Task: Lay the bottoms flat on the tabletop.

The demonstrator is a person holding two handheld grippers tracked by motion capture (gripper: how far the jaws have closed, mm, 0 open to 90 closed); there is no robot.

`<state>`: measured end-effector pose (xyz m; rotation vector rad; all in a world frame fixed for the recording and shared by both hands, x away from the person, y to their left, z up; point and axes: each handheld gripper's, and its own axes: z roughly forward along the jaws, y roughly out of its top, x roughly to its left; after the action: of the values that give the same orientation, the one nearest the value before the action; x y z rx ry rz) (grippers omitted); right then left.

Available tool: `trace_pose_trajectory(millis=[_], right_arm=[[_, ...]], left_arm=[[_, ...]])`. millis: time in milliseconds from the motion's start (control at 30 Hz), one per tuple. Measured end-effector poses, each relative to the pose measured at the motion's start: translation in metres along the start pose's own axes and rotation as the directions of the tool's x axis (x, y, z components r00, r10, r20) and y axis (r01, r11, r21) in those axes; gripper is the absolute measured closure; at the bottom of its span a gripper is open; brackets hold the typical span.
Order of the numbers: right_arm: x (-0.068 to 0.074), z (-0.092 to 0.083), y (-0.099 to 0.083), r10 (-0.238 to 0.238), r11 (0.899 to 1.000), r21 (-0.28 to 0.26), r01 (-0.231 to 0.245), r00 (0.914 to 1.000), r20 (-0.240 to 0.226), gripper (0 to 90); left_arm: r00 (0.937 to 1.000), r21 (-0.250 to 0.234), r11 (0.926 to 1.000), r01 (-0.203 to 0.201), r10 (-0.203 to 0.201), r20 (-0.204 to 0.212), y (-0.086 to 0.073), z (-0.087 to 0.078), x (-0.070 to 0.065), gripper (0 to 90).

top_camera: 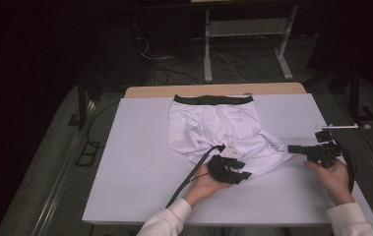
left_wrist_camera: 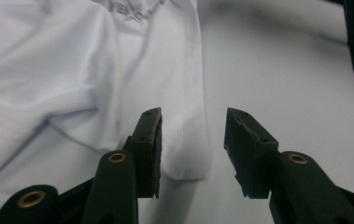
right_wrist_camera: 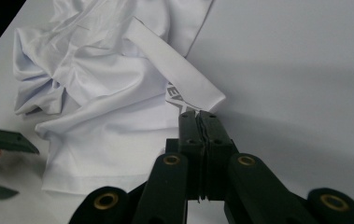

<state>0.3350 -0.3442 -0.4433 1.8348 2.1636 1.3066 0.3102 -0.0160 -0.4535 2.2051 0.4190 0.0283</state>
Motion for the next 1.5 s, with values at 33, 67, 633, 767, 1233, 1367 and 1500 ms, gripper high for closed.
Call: trace_pose_trajectory(millis=[33,67,633,767,1233,1367,1500], right_arm=[[-0.001,-0.001,0.000,0.005,1.000,-0.003,-0.005,1.0000,0.001,87.2],[-0.003,-0.002,0.000,0.011,1.000,-0.007,-0.011,0.9999,0.000,87.2],[-0.005,-0.006,-0.003,0.041,0.999,-0.027,-0.042,0.9991,-0.013,87.2],[-0.003,-0.013,-0.009,0.053,0.998,-0.043,-0.054,0.9983,-0.024,87.2],[0.009,-0.050,-0.054,0.077,0.996,-0.029,-0.079,0.9949,-0.066,87.3],[0.013,-0.054,-0.063,0.073,0.997,-0.010,-0.074,0.9948,-0.071,87.3],[0.016,-0.056,-0.068,0.072,0.997,0.004,-0.072,0.9950,-0.069,87.3]], left_arm=[[0.9997,0.023,0.9995,-0.022,0.023,-0.013,-0.001,0.005,-0.004,55.0],[0.9989,0.038,0.9985,-0.040,0.041,-0.025,-0.001,0.007,-0.006,53.6],[0.9838,0.121,0.9865,-0.110,0.125,-0.128,0.010,0.027,-0.021,86.9],[0.9937,0.120,0.9912,-0.056,0.067,-0.089,0.010,0.022,-0.023,87.9],[0.9872,0.146,0.9763,-0.160,0.158,0.025,0.009,-0.005,-0.068,87.9],[0.9867,0.150,0.9753,-0.162,0.159,0.030,0.005,-0.008,-0.072,87.9],[0.9876,0.156,0.9751,-0.157,0.153,0.035,0.000,-0.009,-0.074,87.9]])
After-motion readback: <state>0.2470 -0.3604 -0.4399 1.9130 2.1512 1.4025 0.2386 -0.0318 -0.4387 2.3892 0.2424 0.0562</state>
